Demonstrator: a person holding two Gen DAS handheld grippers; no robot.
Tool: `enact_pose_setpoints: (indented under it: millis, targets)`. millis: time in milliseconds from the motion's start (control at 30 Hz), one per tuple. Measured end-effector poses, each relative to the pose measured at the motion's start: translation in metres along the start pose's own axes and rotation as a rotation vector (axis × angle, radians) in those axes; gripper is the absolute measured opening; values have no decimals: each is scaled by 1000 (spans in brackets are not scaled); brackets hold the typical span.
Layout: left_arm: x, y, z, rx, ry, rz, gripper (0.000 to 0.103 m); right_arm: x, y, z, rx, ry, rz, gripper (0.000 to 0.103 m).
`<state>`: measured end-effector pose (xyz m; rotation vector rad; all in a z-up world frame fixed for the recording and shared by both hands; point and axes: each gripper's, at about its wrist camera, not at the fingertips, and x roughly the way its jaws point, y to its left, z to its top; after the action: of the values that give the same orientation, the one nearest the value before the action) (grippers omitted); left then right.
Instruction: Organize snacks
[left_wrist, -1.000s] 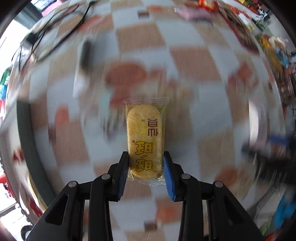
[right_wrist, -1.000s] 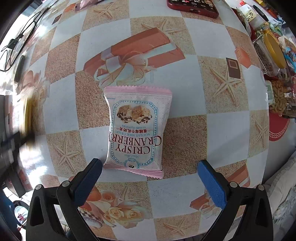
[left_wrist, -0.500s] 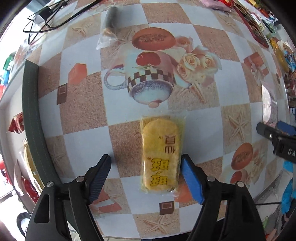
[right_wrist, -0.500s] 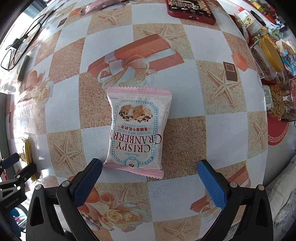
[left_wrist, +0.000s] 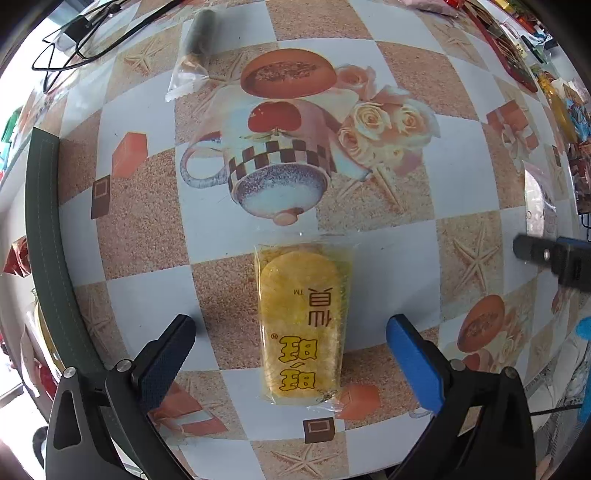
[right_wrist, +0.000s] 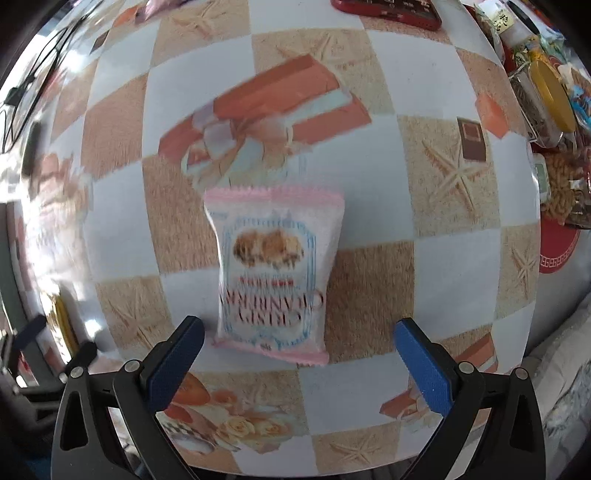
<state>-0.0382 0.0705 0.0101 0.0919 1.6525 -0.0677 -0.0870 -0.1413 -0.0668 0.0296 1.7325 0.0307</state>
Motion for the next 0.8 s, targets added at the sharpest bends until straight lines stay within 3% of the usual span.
enact_pose_setpoints:
  millis: [333,400,500,567,600,800]
  targets:
    - [1,1,0,-4,1,-3,103,-9,11,12,-7,2,-9,101]
    - [1,1,1,-1,6,-3,103,-12,15,12,-24,-9,-12,95]
    - [1,0,3,2,22,0,103,-21,25,6,-64,-30,-19,75]
    - [1,0,3,3,31,3,103,-28,29,2,-83,-41,-23,53]
    - [1,0,3,3,34,2,101,-30,31,1,-88,-46,-19,47]
    - [-7,-3,-6,49,11,6,79,-30,51,-17,-138,-4,25,44]
